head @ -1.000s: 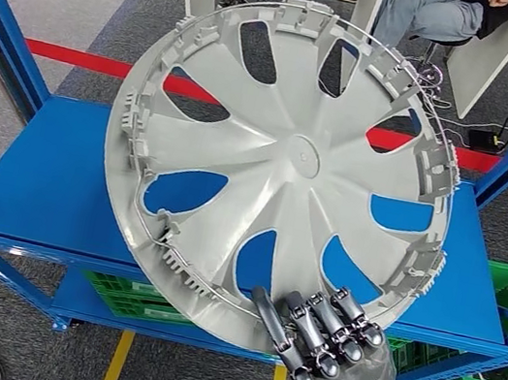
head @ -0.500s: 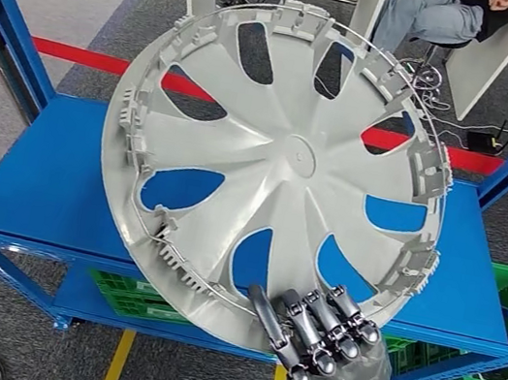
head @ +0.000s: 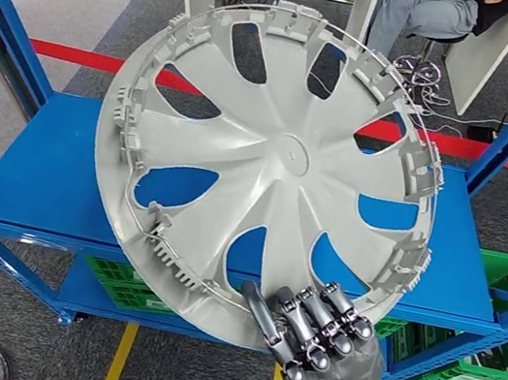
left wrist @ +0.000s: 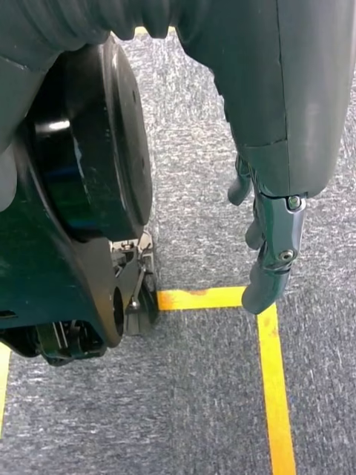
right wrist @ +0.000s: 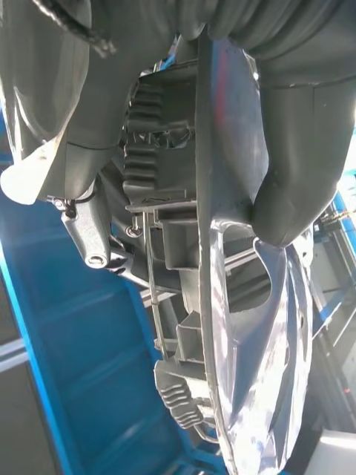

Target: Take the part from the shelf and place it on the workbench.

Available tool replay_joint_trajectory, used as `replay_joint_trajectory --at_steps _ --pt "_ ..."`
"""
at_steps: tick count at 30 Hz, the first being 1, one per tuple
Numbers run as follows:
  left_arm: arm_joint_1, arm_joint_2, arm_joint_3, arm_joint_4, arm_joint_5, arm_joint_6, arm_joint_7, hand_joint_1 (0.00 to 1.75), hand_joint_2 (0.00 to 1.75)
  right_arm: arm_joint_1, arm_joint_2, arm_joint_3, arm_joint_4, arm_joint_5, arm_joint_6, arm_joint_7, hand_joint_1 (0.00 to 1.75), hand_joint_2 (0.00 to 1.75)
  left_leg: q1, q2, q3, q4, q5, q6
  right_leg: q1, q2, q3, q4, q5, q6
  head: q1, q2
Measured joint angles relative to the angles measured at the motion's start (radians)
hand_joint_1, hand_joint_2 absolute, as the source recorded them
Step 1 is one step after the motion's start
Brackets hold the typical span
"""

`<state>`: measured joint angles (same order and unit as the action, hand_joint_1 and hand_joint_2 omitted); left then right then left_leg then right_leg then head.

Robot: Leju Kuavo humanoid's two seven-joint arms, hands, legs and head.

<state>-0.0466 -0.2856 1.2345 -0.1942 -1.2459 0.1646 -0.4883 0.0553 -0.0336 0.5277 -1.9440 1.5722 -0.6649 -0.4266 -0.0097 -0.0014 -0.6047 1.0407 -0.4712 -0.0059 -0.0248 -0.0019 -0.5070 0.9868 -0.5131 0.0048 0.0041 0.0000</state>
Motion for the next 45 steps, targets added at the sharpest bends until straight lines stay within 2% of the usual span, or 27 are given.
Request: replay_joint_trajectory --at_steps 3,4,6,8,10,11,14,16,18,19,21,22,24,26,27,29,30,32,34,35,36,38,39,41,42,44,45 --pt "-0.001 0.001 0.000 0.000 0.000 0.000 0.000 0.00 1.75 -0.002 0.000 0.005 0.002 0.000 0.000 0.001 1.75 1.75 0.007 0.000 -0.054 0.177 -0.132 -0.016 0.000 -0.004 -0.030 0.000 0.023 -0.012 -0.005 0.000" --pt "-0.001 0.001 0.000 0.000 0.000 0.000 0.000 0.00 1.75 -0.002 0.000 0.007 0.003 0.000 0.000 0.001 1.75 1.75 0.009 0.000 -0.062 0.228 -0.152 -0.018 0.001 -0.005 -0.041 0.001 0.030 -0.012 -0.005 0.000" --pt "-0.001 0.001 0.000 0.000 0.000 0.000 0.000 0.00 1.75 -0.002 0.000 0.009 0.005 -0.001 0.000 0.002 1.75 1.75 0.011 0.000 -0.034 0.231 -0.127 -0.019 0.002 -0.006 -0.062 0.007 0.043 -0.009 -0.005 0.000" --pt "-0.002 0.001 0.000 0.000 0.000 0.000 0.000 0.00 1.75 -0.002 0.000 0.010 0.006 -0.001 0.000 0.002 1.75 1.75 0.011 -0.001 0.055 0.104 -0.074 -0.014 0.002 -0.005 -0.080 0.014 0.053 -0.003 -0.005 0.000" --pt "-0.002 0.001 0.000 0.000 0.000 0.000 0.000 0.00 1.75 -0.004 0.000 0.010 0.006 -0.001 0.000 0.002 1.75 1.75 0.008 -0.002 0.133 -0.024 -0.062 -0.005 0.004 -0.004 -0.091 0.020 0.064 0.006 -0.004 0.000" --pt "-0.002 0.000 0.000 0.000 0.000 0.000 0.000 0.00 1.75 -0.005 0.000 0.010 0.007 -0.001 0.000 0.002 1.75 1.75 0.006 -0.002 0.146 -0.052 -0.067 0.000 0.005 -0.004 -0.094 0.021 0.070 0.013 -0.004 0.000" --pt "-0.002 -0.001 0.000 0.000 0.000 0.000 0.002 0.00 1.75 -0.008 0.000 0.012 0.007 -0.001 0.000 0.007 1.75 1.75 0.004 0.001 0.134 -0.061 -0.053 0.022 0.004 -0.004 -0.104 0.022 0.077 0.033 -0.003 0.000" --pt "-0.003 -0.002 0.000 0.000 0.001 0.000 0.004 0.00 1.75 -0.011 0.000 0.012 0.008 -0.001 0.000 0.011 1.75 1.75 0.005 0.005 0.115 -0.064 -0.033 0.039 0.003 -0.003 -0.129 0.073 0.015 0.041 -0.001 0.000" --pt "-0.003 -0.002 0.000 0.000 0.004 0.000 0.006 0.00 1.75 -0.016 0.000 0.014 0.011 -0.001 0.000 0.015 1.75 1.75 0.001 0.008 0.089 -0.062 -0.013 0.049 0.004 -0.002 -0.166 0.196 -0.078 0.044 0.002 0.000" --pt "-0.003 -0.002 0.000 0.000 0.006 -0.001 0.006 0.00 1.75 -0.018 0.000 0.015 0.014 -0.001 0.000 0.016 1.75 1.75 -0.002 0.009 0.075 -0.061 -0.003 0.051 0.005 -0.002 -0.179 0.257 -0.105 0.044 0.002 0.000" --pt "-0.003 -0.002 0.001 0.000 0.011 -0.003 0.006 0.00 1.75 -0.020 0.000 0.017 0.020 -0.001 0.000 0.018 1.75 1.75 -0.008 0.009 0.045 -0.055 0.016 0.054 0.009 -0.002 -0.164 0.302 -0.091 0.039 0.002 0.000" --pt "-0.003 -0.002 0.002 0.000 0.013 -0.004 0.006 0.00 1.75 -0.020 0.000 0.018 0.023 -0.001 0.000 0.018 1.75 1.75 -0.011 0.009 0.032 -0.052 0.024 0.054 0.011 -0.002 -0.131 0.271 -0.060 0.033 0.002 0.000" --pt "-0.003 -0.002 0.003 0.000 0.016 -0.009 -0.002 0.00 1.75 -0.023 0.000 0.019 0.028 -0.001 0.000 0.019 1.75 1.75 -0.015 0.009 0.012 -0.046 0.039 0.051 0.019 -0.002 -0.026 0.133 -0.023 0.015 0.002 0.000" --pt "-0.003 -0.001 0.006 0.000 0.017 -0.016 -0.016 0.00 1.75 -0.028 0.001 0.023 0.030 -0.001 0.000 0.022 1.75 1.75 -0.016 0.009 0.000 -0.043 0.054 0.044 0.027 -0.002 0.054 0.012 -0.034 0.003 0.001 0.000" --pt "-0.003 0.000 0.007 0.000 0.016 -0.019 -0.022 0.00 1.75 -0.029 0.001 0.024 0.031 -0.001 0.000 0.023 1.75 1.75 -0.016 0.009 -0.004 -0.042 0.062 0.038 0.029 -0.001 0.067 -0.015 -0.043 0.001 0.002 0.000" --pt "-0.002 0.002 0.009 0.000 0.014 -0.021 -0.027 0.00 1.75 -0.032 0.002 0.027 0.033 -0.001 0.000 0.028 1.75 1.75 -0.014 0.008 -0.013 -0.039 0.068 0.027 0.027 -0.002 0.052 -0.027 -0.034 -0.004 0.002 0.000" --pt "-0.002 0.002 0.009 0.000 0.012 -0.022 -0.028 0.00 1.75 -0.033 0.003 0.028 0.034 -0.001 0.000 0.030 1.75 1.75 -0.013 0.006 -0.019 -0.027 0.049 0.020 0.024 -0.004 0.042 -0.030 -0.026 -0.009 0.002 0.000" --pt "-0.002 0.004 0.010 0.000 0.010 -0.021 -0.028 0.00 1.75 -0.036 0.006 0.031 0.039 -0.002 0.000 0.035 1.75 1.75 -0.006 0.003 -0.036 0.048 -0.044 0.003 0.018 -0.009 0.019 -0.033 -0.003 -0.019 0.000 0.000" --pt "-0.002 0.005 0.010 0.000 0.008 -0.021 -0.029 0.00 1.75 -0.037 0.008 0.033 0.046 -0.002 0.000 0.038 1.75 1.75 0.004 0.003 -0.056 0.171 -0.133 -0.011 0.018 -0.010 -0.005 -0.029 0.019 -0.021 -0.003 0.000" --pt "-0.002 0.005 0.010 0.000 0.008 -0.020 -0.030 0.00 1.75 -0.038 0.008 0.033 0.049 -0.002 0.000 0.039 1.75 1.75 0.008 0.003 -0.058 0.217 -0.142 -0.016 0.017 -0.011 -0.019 -0.025 0.030 -0.019 -0.002 0.000" --pt "-0.003 0.006 0.010 0.000 0.007 -0.020 -0.030 0.00 1.75 -0.039 0.009 0.033 0.052 -0.002 0.000 0.040 1.75 1.75 0.012 0.003 -0.047 0.236 -0.125 -0.021 0.016 -0.012 -0.036 -0.019 0.040 -0.016 -0.003 0.000" --pt "-0.003 0.006 0.010 0.000 0.006 -0.020 -0.031 0.00 1.75 -0.041 0.009 0.033 0.059 -0.002 0.000 0.043 1.75 1.75 0.020 0.003 0.020 0.168 -0.061 -0.028 0.012 -0.012 -0.072 0.000 0.054 -0.008 -0.003 0.000" --pt "-0.004 0.006 0.010 0.000 0.006 -0.020 -0.031 0.00 1.75 -0.042 0.010 0.033 0.062 -0.002 0.000 0.044 1.75 1.75 0.022 0.001 0.067 0.100 -0.051 -0.031 0.011 -0.012 -0.087 0.010 0.059 -0.002 -0.003 0.000" --pt "-0.004 0.005 0.010 0.000 0.004 -0.020 -0.031 0.00 1.75 -0.045 0.012 0.034 0.066 -0.002 0.000 0.047 1.75 1.75 0.021 -0.004 0.135 -0.015 -0.069 -0.025 0.012 -0.012 -0.107 0.025 0.071 0.011 -0.003 0.000" --pt "-0.005 0.004 0.010 0.000 0.003 -0.020 -0.032 0.00 1.75 -0.047 0.013 0.034 0.068 -0.002 0.000 0.050 1.75 1.75 0.018 -0.006 0.144 -0.039 -0.081 -0.017 0.012 -0.012 -0.113 0.026 0.080 0.017 -0.003 0.000" --pt "-0.005 0.004 0.010 0.000 0.002 -0.020 -0.031 0.00 1.75 -0.052 0.014 0.035 0.073 -0.002 0.000 0.058 1.75 1.75 0.016 -0.003 0.132 -0.048 -0.072 0.005 0.010 -0.011 -0.123 0.027 0.094 0.031 -0.004 0.000" --pt "-0.005 0.003 0.010 0.000 0.002 -0.020 -0.031 0.00 1.75 -0.054 0.014 0.035 0.076 -0.002 0.000 0.062 1.75 1.75 0.015 0.000 0.121 -0.049 -0.061 0.017 0.008 -0.010 -0.132 0.034 0.081 0.036 -0.003 0.000"
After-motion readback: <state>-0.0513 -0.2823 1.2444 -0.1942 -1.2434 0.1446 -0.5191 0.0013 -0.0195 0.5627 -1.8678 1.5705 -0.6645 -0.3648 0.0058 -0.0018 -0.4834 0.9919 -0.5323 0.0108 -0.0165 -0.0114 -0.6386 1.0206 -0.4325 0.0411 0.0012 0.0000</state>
